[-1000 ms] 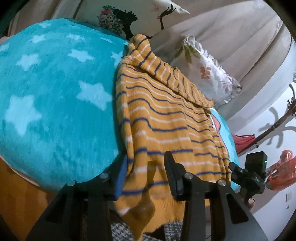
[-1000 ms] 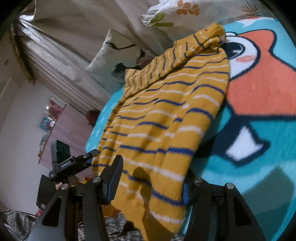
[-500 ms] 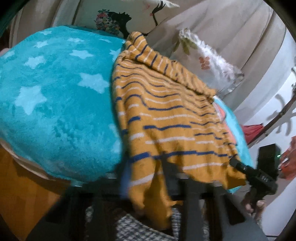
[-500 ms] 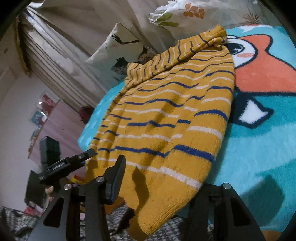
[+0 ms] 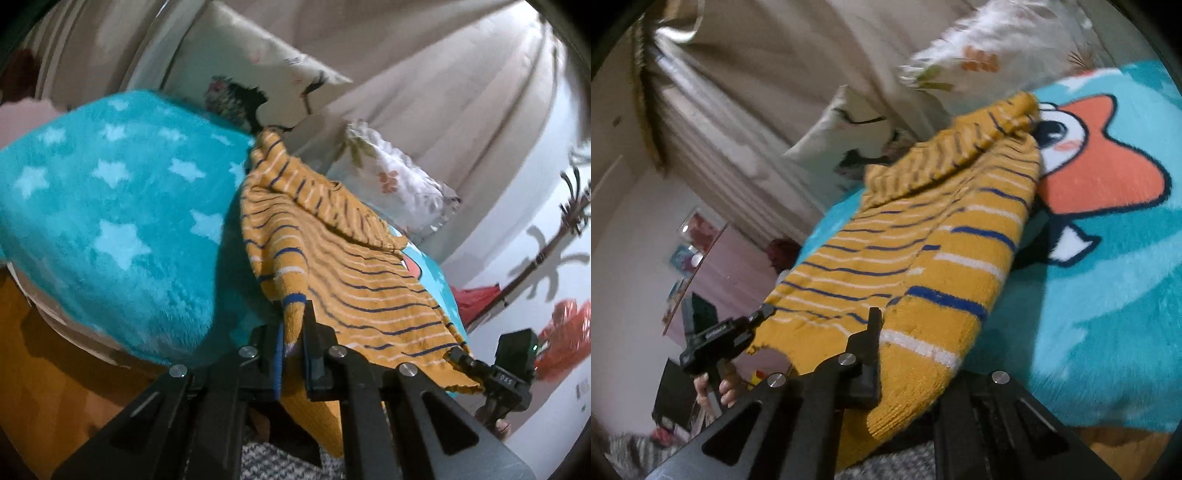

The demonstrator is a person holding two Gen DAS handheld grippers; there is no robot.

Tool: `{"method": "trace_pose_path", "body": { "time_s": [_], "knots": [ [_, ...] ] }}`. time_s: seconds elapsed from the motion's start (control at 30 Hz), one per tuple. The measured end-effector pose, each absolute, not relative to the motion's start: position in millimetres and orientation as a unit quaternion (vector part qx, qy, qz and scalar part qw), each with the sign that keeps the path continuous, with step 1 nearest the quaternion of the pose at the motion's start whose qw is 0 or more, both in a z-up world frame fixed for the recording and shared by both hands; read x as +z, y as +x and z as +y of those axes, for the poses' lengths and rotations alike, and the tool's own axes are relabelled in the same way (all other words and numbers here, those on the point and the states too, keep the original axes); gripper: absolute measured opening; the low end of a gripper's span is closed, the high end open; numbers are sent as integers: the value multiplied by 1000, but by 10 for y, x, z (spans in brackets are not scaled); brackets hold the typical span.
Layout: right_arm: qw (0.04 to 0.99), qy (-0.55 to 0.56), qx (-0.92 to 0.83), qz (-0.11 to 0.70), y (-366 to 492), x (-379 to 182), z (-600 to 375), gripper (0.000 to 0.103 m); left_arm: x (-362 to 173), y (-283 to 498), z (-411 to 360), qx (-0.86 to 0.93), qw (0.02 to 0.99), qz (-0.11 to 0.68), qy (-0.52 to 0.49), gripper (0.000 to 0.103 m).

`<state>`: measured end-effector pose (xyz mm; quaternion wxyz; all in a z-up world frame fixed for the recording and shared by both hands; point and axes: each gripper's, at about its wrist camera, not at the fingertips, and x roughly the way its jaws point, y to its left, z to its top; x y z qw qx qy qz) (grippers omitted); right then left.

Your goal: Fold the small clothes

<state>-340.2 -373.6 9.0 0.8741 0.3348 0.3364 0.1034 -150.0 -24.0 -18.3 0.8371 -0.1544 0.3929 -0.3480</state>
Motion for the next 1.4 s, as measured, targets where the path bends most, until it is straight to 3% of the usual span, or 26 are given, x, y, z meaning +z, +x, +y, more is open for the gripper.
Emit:
{"method": "trace_pose_path", "body": {
  "time_s": [0.27,0.53,0.77,1.03,1.17,1.2,1.27,1.33,1.4],
  "knots": [
    [855,341,101,377,-3331,-153,-3704,7,-513,-1432,-157,-323,827,433,-155,8],
    [881,304,121,341,-2762,430,-3901,7,-8,-955,-407,-313,851,389,-161,8],
    [890,297,94,334,-1736,737,-4413,7,365,190,-1129,-298,846,410,-164,8],
    [859,338,30,384,-879,109,-5105,8,-51,1228,-1949,-276,819,488,-122,8],
    [836,388,25,387,-621,-163,-5414,10,-243,1616,-2095,-287,794,512,-162,9],
    [828,406,24,385,-561,-225,-5504,11,-283,1705,-2126,-287,788,515,-177,11],
    [813,444,17,375,-468,-370,-5713,29,-349,1880,-2137,-284,782,512,-214,19],
    [800,480,4,360,-411,-492,-5896,40,-336,2000,-2097,-276,785,501,-237,32],
    [786,512,-5,347,-367,-602,-6053,42,-333,2113,-2043,-271,782,497,-263,35]
  ]
}}
